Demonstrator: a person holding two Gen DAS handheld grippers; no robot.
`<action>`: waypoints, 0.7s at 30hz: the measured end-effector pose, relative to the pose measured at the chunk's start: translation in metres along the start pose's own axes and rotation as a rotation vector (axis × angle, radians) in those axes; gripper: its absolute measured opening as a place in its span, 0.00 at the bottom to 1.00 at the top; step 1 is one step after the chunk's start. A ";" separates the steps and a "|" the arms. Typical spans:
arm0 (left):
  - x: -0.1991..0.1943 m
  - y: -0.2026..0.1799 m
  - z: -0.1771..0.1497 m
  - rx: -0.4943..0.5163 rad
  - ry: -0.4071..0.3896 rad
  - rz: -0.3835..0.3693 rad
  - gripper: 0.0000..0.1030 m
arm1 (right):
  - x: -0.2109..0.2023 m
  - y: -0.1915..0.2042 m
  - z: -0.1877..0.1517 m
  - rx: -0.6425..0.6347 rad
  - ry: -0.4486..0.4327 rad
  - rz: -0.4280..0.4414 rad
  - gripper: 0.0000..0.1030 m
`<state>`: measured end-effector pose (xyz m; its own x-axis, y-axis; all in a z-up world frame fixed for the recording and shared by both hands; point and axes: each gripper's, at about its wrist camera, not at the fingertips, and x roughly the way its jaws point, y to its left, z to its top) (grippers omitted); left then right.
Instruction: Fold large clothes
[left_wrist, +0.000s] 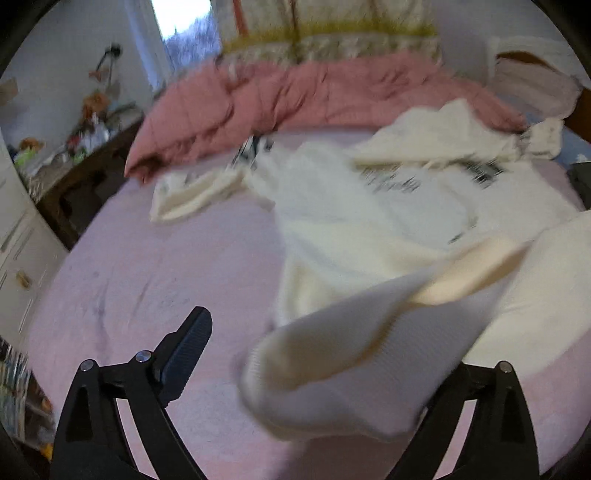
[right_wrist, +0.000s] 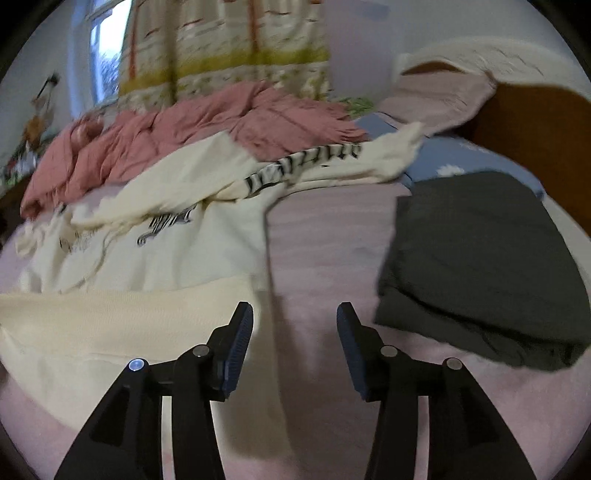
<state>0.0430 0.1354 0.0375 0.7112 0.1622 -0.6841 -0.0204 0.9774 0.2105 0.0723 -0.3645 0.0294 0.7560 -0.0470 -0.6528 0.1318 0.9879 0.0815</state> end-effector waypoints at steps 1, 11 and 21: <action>-0.006 -0.008 -0.001 0.018 -0.038 -0.007 0.90 | -0.002 -0.006 -0.003 0.020 0.005 0.031 0.48; -0.042 -0.030 -0.002 -0.026 -0.173 -0.046 0.92 | -0.010 0.001 -0.049 0.060 0.097 0.165 0.48; -0.087 -0.056 -0.019 -0.018 -0.316 -0.077 0.99 | -0.070 0.052 -0.052 -0.109 -0.159 -0.073 0.73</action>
<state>-0.0312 0.0694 0.0725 0.8939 0.0406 -0.4464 0.0311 0.9879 0.1520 -0.0069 -0.3023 0.0402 0.8400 -0.1334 -0.5259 0.1266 0.9907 -0.0492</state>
